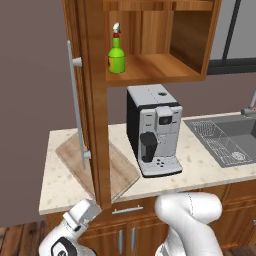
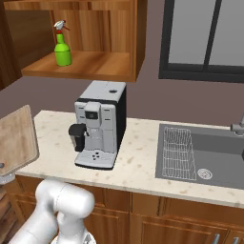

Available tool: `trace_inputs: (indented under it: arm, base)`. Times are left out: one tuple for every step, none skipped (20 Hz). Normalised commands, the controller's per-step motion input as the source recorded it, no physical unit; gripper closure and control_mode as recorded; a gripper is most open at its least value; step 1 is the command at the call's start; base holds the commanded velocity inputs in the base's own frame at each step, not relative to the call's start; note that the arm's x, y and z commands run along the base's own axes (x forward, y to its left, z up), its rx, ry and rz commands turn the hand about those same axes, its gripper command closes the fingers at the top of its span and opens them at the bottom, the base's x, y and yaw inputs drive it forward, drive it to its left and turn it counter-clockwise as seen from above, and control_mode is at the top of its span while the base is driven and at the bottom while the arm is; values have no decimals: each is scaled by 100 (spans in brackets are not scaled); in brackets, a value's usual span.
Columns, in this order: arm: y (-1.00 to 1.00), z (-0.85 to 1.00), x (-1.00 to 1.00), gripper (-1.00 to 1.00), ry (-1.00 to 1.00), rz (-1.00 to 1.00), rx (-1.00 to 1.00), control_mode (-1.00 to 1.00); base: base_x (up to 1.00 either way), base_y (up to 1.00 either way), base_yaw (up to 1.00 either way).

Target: Move the cutting board and knife to the sink. Then move spray from the cabinet to the counter.

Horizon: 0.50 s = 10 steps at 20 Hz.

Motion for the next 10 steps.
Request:
trace_inputs:
  arm:
    - [-77, 22, 0, 100, 0, 0, 6, -100]
    - [-76, 24, 0, 100, 0, 0, 6, -100]
    - [-75, 26, 0, 100, 0, 0, 6, -100]
    - [-74, 24, 0, 100, 0, 0, 5, -100]
    - [-73, 32, 0, 100, 0, 0, 5, -100]
    - [-73, 40, 0, 100, 0, 0, 5, -100]
    - [-72, 51, 0, 100, 0, 0, 4, -100]
    - [-72, 56, 0, 100, 0, 0, 3, -100]
    - [-68, 73, -1, 100, -1, 0, 1, -100]
    - [-64, 82, -6, 100, -5, 0, 0, -100]
  base:
    - [0, 0, 0]
    - [0, 0, 0]
    - [0, 0, 0]
    - [0, 0, 0]
    - [0, 0, 0]
    - [0, 0, 0]
    - [0, 0, 0]
    - [0, 0, 0]
    - [0, 0, 0]
    - [0, 0, 0]
